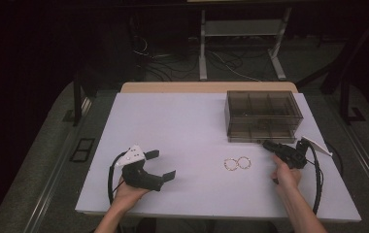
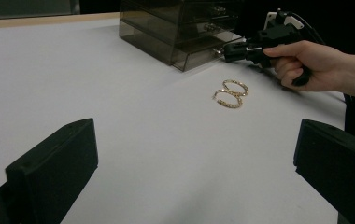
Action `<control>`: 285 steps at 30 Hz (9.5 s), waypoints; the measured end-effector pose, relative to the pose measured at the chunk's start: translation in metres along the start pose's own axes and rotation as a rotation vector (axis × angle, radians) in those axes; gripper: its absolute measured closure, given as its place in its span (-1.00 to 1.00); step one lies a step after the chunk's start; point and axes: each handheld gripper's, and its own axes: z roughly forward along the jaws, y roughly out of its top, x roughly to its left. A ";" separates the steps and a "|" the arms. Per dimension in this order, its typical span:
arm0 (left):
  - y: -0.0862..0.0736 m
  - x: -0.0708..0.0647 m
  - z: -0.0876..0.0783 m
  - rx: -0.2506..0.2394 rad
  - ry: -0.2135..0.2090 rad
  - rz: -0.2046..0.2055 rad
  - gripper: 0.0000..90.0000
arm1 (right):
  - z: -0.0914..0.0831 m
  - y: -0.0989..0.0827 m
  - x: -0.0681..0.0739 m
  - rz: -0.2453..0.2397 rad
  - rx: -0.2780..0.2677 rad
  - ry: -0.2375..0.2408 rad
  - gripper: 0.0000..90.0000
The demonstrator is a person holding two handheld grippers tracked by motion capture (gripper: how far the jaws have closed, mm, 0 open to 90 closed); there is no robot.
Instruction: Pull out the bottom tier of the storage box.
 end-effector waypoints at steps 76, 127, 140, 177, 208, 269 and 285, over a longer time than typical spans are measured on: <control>0.000 0.000 -0.001 -0.003 0.015 0.005 -1.00 | 0.003 0.017 0.112 -1.079 0.646 -0.063 -0.99; -0.001 0.000 0.002 0.013 0.005 0.012 -1.00 | 0.041 0.029 0.094 -1.410 0.624 -0.023 -0.25; -0.001 0.000 0.002 0.013 0.004 0.013 -1.00 | 0.044 0.034 0.093 -1.437 0.608 -0.056 0.22; -0.001 -0.001 0.003 0.017 0.001 0.016 -1.00 | 0.047 0.038 0.083 -1.417 0.679 -0.065 0.60; -0.001 -0.001 0.004 0.024 -0.006 0.018 -1.00 | 0.042 0.035 0.075 -1.400 0.802 -0.060 0.60; -0.002 -0.002 0.004 0.027 -0.009 0.016 -1.00 | 0.021 0.029 0.075 -1.340 0.821 -0.005 0.50; -0.001 -0.003 0.004 0.027 -0.018 0.023 -1.00 | 0.000 0.022 0.104 -1.318 0.739 0.026 0.09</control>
